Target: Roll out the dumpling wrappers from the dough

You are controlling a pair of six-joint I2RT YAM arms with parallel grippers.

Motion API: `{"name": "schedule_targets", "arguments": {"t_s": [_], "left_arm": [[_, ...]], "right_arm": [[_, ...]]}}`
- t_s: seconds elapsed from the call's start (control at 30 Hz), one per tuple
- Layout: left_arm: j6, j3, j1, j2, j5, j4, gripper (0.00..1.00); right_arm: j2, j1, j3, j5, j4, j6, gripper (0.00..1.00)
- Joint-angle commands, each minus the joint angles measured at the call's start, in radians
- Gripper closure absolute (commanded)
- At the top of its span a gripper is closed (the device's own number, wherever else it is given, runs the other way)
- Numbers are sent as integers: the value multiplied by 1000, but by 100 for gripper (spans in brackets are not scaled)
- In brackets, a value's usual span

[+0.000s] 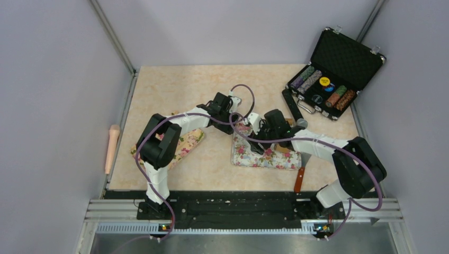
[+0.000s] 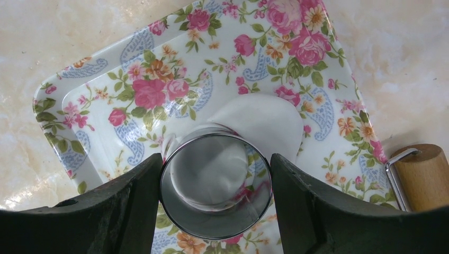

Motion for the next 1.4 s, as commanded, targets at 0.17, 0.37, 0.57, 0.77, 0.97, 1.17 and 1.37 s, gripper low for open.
{"name": "schedule_targets", "arguments": {"t_s": [0.17,0.37,0.57,0.77,0.97,1.17,1.37], "left_arm": [[1,3,-17,7,4,7,40],[2,0,-17,2,2,7,40],[4,0,-17,-5,-3,8,40],[5,-2,-18,-5,-5,12,40],[8,-6,-17,-12,-11,10,40],[10,-7,-17,-16,-13,14,40],[10,-7,-18,-14,-12,13,40]], "right_arm": [[-16,42,11,-17,-53,-10,33],[-90,41,82,-56,-139,-57,3],[-181,30,84,-89,-159,-120,1],[-168,18,64,-49,-151,-170,3],[-150,15,24,-7,-68,-168,9],[-121,16,14,-14,-57,-154,7],[-91,-3,17,-29,-64,-139,7]]}}
